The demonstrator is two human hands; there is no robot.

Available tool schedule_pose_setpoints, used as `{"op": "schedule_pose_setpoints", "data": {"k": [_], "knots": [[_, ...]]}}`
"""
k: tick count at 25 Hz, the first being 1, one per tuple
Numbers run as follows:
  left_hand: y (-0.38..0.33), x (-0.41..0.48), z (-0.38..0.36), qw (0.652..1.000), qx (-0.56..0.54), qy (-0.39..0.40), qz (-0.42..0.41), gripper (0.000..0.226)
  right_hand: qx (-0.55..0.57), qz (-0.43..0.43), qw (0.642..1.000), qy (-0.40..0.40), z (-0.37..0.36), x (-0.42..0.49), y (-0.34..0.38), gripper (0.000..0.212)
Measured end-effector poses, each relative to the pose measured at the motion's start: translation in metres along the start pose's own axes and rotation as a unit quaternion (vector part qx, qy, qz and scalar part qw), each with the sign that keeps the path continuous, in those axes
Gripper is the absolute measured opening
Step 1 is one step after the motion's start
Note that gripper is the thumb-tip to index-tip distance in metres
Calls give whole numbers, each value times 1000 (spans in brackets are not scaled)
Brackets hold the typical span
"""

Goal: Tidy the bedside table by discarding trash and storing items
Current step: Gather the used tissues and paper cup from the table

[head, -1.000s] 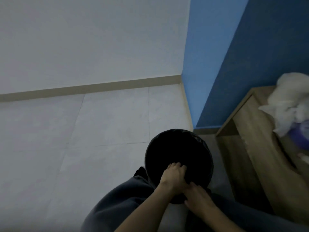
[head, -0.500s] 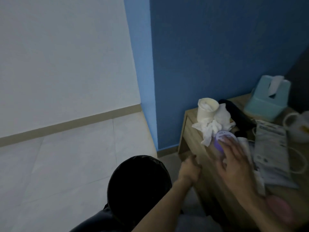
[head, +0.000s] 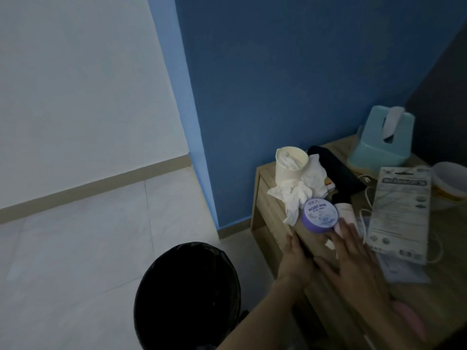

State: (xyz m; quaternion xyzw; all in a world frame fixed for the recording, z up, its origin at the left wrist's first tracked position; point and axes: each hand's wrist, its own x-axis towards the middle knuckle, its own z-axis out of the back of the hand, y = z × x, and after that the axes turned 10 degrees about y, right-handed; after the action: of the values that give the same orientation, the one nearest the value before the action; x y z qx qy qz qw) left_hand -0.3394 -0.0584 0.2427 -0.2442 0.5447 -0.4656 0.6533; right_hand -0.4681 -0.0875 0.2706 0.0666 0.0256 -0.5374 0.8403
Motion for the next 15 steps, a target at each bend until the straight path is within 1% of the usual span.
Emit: {"op": "schedule_pose_setpoints", "data": {"k": [1, 2, 4, 5, 7, 9, 11, 13, 14, 15], "knots": [[2, -3, 0, 1000, 4, 9, -12, 86, -1, -3, 1000, 1, 3, 0, 2, 84], [3, -7, 0, 1000, 0, 13, -21, 82, 2, 0, 1000, 3, 5, -1, 3, 83], [0, -18, 0, 999, -24, 21, -18, 73, 14, -1, 1000, 18, 12, -3, 5, 81], [-3, -24, -3, 999, -33, 23, -19, 75, 17, -2, 999, 27, 16, -5, 5, 82], [-5, -28, -13, 999, -42, 3, -20, 77, 10, -3, 1000, 24, 15, -5, 5, 83], [-7, -23, -21, 999, -41, -30, -11, 72, 5, 0, 1000, 6, 10, -6, 3, 81], [-7, -15, -24, 999, -21, -44, 4, 72, 4, 4, 1000, -7, 9, -5, 2, 77], [-6, -21, -30, 999, -5, -30, 22, 78, 4, 9, 1000, -5, 12, -5, 2, 76], [-5, -26, -34, 999, -12, -16, 28, 79, 5, 7, 1000, -1, 13, -7, 2, 76], [-3, -28, -38, 999, -42, -11, 24, 75, 5, 2, 1000, 6, 14, -8, 3, 77]]}}
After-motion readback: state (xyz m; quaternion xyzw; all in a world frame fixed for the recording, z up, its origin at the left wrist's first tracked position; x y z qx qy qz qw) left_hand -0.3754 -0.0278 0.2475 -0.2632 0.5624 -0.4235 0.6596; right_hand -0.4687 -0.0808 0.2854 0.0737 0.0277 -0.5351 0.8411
